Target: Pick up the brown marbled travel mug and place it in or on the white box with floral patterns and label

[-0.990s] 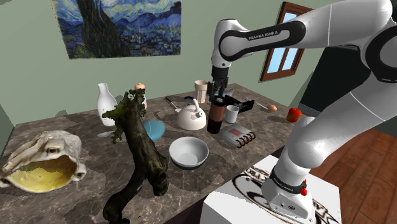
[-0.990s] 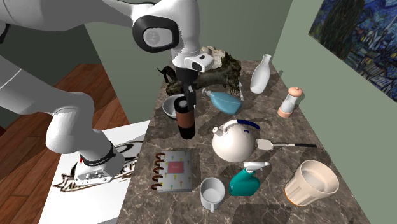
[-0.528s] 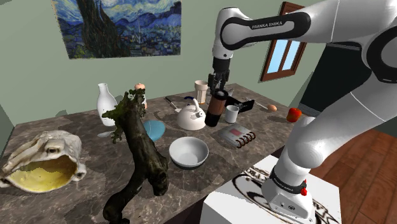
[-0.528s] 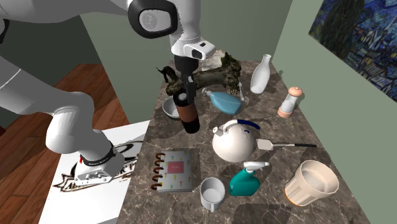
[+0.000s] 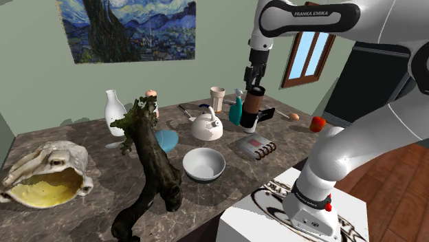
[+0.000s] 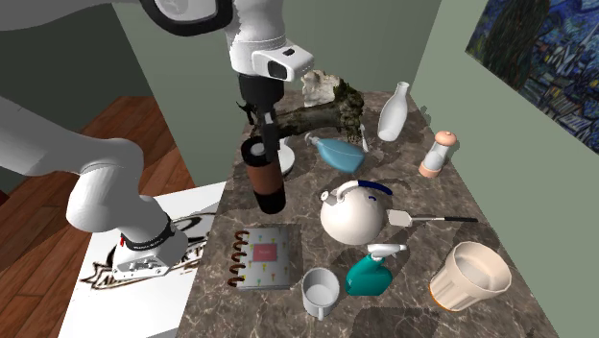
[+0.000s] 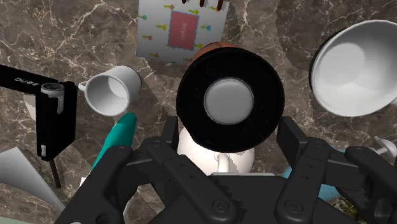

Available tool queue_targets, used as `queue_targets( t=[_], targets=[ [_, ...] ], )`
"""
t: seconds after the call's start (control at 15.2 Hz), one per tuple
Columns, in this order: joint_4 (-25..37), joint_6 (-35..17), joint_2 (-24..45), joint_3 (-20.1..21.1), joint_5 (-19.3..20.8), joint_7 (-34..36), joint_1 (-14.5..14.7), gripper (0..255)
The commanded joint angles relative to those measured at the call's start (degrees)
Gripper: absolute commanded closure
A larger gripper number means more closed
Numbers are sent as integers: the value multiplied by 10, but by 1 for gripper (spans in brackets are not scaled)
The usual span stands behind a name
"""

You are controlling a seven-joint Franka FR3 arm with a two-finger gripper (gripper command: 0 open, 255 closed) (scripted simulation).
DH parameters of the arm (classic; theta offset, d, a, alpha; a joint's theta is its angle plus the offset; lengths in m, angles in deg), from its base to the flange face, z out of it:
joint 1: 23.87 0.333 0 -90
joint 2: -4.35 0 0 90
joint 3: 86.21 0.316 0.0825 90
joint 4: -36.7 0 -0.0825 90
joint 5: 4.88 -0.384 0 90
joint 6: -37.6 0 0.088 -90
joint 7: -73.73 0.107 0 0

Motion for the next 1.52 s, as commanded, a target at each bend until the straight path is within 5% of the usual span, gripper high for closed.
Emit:
queue_targets(
  t=[0.0, 0.4, 1.45],
  targets=[
    [12, 25, -14, -13, 9, -20, -7, 255],
    [60, 86, -33, -54, 35, -80, -26, 255],
    [-83, -30, -62, -65, 48, -72, -34, 255]
  ],
)
